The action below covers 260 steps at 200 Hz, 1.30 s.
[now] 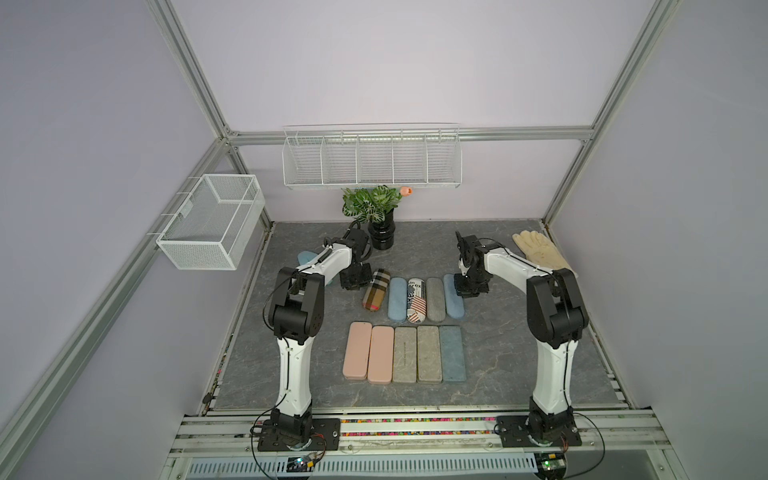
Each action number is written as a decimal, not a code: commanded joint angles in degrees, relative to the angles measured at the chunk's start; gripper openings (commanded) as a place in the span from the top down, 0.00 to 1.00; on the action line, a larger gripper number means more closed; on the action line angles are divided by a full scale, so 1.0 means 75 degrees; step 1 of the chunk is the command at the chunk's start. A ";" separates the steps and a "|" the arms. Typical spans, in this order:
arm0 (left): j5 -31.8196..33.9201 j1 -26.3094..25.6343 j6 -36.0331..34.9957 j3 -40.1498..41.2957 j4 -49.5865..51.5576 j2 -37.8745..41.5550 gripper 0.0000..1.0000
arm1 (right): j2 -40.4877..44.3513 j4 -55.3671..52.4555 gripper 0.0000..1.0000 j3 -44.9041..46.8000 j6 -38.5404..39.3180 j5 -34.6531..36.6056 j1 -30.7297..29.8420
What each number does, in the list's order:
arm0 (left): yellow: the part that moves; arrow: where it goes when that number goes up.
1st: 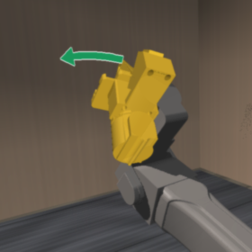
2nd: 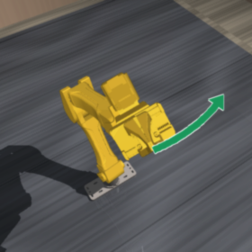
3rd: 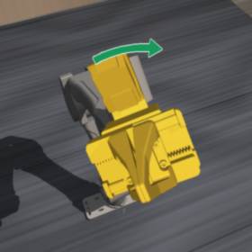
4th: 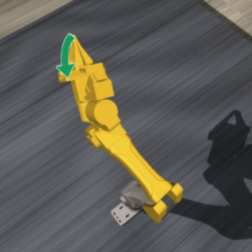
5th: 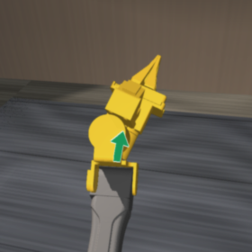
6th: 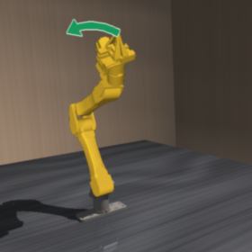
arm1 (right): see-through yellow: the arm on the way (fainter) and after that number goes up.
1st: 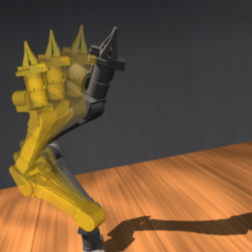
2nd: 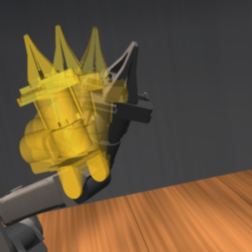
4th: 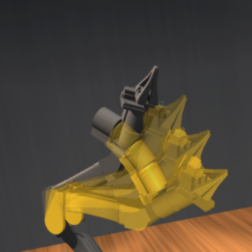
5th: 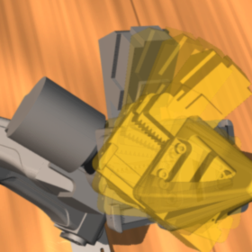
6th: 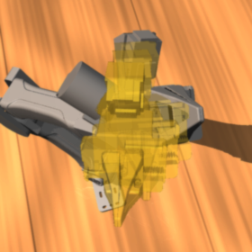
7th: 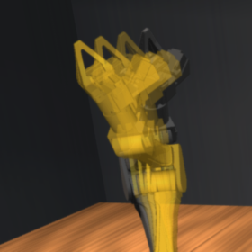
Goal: Close the glasses case
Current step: Adjust the glasses case at the center of the board.
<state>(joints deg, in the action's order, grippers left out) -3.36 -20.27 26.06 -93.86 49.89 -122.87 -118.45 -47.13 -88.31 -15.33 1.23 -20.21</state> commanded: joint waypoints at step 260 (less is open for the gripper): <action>0.2004 0.0458 0.0132 0.1357 0.0266 0.3007 0.20 | 0.3023 0.0080 0.69 0.1137 -0.0422 0.2501 -0.0046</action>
<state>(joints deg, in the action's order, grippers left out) 4.97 -18.55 27.33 -83.46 51.20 -105.23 -103.28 -49.32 -83.53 -19.05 15.57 -22.98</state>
